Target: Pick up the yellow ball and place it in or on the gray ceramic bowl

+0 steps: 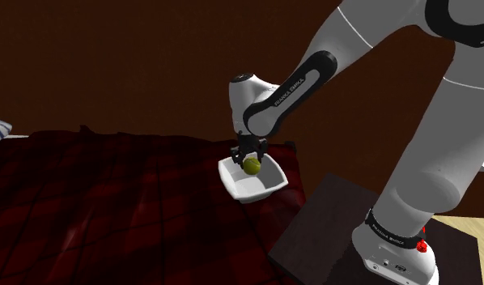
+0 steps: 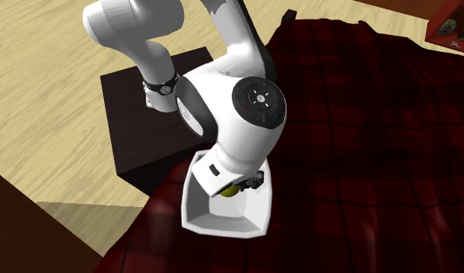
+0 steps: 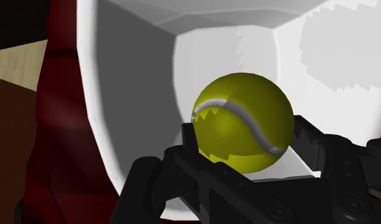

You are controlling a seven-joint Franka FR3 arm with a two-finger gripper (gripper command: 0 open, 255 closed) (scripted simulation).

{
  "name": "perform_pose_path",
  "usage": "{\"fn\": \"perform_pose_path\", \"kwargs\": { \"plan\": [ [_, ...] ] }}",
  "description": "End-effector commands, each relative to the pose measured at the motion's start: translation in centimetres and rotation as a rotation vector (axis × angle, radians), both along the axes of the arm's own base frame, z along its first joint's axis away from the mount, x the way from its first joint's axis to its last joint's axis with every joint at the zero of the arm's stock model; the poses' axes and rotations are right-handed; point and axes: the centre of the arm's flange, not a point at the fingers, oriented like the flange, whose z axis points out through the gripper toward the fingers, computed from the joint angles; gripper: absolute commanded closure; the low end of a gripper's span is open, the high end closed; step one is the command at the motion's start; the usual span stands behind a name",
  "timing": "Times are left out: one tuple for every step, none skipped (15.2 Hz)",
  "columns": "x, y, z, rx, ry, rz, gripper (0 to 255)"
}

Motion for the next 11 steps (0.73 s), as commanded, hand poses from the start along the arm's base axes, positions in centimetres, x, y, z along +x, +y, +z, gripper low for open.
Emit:
{"fn": "perform_pose_path", "kwargs": {
  "plan": [
    [0.06,-0.09,-0.37,0.0,-0.001,0.0,255],
    [0.06,-0.09,-0.37,0.0,-0.001,0.0,255],
    [0.06,-0.09,-0.37,0.0,-0.001,0.0,255],
    [0.06,-0.09,-0.37,0.0,-0.001,0.0,255],
    [0.06,-0.09,-0.37,0.0,-0.001,0.0,255],
    [0.06,-0.09,-0.37,0.0,-0.001,0.0,255],
    [0.06,-0.09,-0.37,0.0,-0.001,0.0,255],
    [0.06,-0.09,-0.37,0.0,-0.001,0.0,0],
    [0.06,-0.09,-0.37,0.0,-0.001,0.0,0],
    [0.06,-0.09,-0.37,0.0,-0.001,0.0,0],
    [0.06,-0.09,-0.37,0.0,-0.001,0.0,0]
  ]
}}
